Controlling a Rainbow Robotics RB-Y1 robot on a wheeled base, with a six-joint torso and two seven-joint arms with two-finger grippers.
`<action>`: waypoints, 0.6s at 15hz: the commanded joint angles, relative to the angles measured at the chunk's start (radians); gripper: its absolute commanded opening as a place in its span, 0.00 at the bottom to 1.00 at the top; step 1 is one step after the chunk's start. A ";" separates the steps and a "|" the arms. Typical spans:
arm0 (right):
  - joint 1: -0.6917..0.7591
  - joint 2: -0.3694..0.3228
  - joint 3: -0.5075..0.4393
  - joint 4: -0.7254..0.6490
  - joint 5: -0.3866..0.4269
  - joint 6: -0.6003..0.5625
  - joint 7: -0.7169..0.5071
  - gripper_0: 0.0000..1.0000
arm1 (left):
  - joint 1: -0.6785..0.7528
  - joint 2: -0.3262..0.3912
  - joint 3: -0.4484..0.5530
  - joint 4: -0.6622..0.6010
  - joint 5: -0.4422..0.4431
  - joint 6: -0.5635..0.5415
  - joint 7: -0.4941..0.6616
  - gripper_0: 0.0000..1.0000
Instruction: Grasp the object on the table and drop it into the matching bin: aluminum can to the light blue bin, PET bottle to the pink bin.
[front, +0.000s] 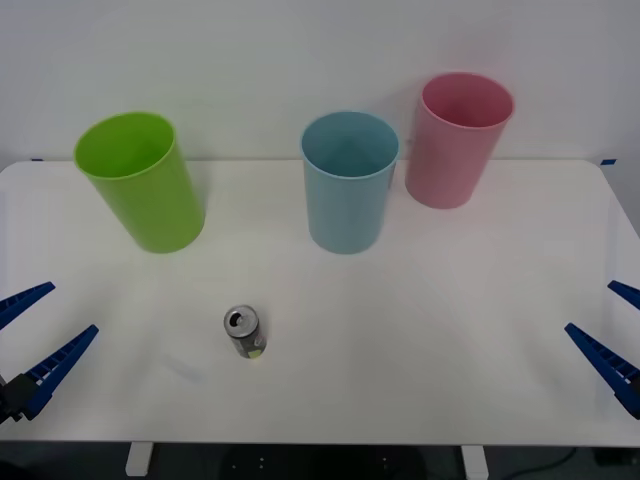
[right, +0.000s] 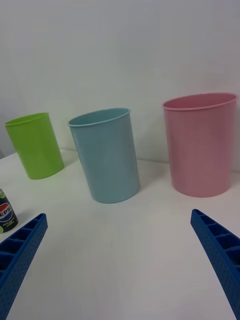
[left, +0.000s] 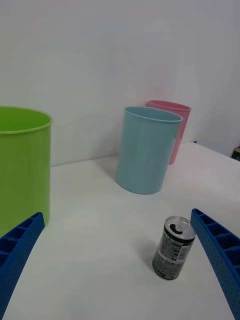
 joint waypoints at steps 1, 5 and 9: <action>0.000 0.000 0.000 0.000 0.000 0.000 0.000 1.00 | -0.001 -0.009 -0.004 0.009 -0.010 0.002 -0.002 1.00; 0.000 0.000 0.000 0.000 0.000 0.000 0.000 1.00 | -0.005 -0.010 -0.013 0.009 0.010 0.002 -0.006 1.00; 0.000 0.000 0.000 0.000 0.000 0.000 0.000 1.00 | 0.004 -0.010 -0.016 0.009 -0.026 0.002 -0.018 1.00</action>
